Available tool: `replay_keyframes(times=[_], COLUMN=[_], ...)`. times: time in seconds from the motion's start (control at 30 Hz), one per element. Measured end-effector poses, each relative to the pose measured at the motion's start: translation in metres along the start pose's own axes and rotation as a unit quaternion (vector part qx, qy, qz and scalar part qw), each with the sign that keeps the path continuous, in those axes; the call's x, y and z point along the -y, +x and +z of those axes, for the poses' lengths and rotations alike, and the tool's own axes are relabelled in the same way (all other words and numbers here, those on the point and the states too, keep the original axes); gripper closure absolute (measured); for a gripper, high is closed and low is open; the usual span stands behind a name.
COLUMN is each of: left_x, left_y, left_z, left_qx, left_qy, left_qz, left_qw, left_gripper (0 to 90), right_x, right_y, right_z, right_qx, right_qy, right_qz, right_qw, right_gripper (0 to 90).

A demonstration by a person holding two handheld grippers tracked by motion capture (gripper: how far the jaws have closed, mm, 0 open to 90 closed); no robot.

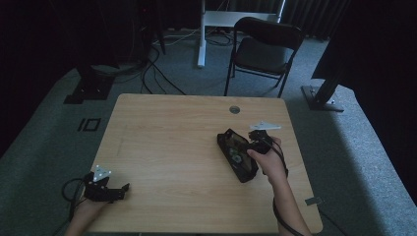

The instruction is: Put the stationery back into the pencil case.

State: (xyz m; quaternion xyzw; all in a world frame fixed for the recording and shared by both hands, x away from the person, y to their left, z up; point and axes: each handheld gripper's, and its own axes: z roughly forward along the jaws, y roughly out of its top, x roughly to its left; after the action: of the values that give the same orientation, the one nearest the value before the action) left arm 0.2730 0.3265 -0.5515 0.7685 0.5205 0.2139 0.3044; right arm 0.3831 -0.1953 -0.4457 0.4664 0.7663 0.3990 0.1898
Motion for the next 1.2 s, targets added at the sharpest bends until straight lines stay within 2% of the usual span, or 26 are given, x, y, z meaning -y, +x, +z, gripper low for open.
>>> replay_keyframes(times=[0.2, 0.47, 0.73, 1.07, 1.2], left_x=[0.000, 0.000, 0.000, 0.000, 0.000], left_y=[0.000, 0.000, 0.000, 0.000, 0.000], left_z=[0.000, 0.000, 0.000, 0.000, 0.000], left_qx=[0.000, 0.000, 0.000, 0.000, 0.000], left_qy=[0.000, 0.000, 0.000, 0.000, 0.000], left_qz=[0.000, 0.000, 0.000, 0.000, 0.000], left_qw=[1.0000, 1.0000, 1.0000, 1.0000, 1.0000], left_gripper=[0.0, 0.0, 0.0, 0.0, 0.0], right_x=[0.003, 0.012, 0.028, 0.050, 0.060], right_y=[-0.011, -0.027, -0.044, -0.064, -0.071], right_z=[-0.010, -0.019, -0.019, -0.018, -0.016], right_qx=[0.007, 0.022, 0.036, 0.062, 0.073], right_qy=[-0.014, -0.022, -0.023, -0.026, -0.019], right_qz=[0.009, 0.016, 0.031, 0.062, 0.067], right_qw=[0.9998, 0.9994, 0.9986, 0.9958, 0.9949], right_gripper=[24.2, 24.1, 23.7, 22.5, 21.7])
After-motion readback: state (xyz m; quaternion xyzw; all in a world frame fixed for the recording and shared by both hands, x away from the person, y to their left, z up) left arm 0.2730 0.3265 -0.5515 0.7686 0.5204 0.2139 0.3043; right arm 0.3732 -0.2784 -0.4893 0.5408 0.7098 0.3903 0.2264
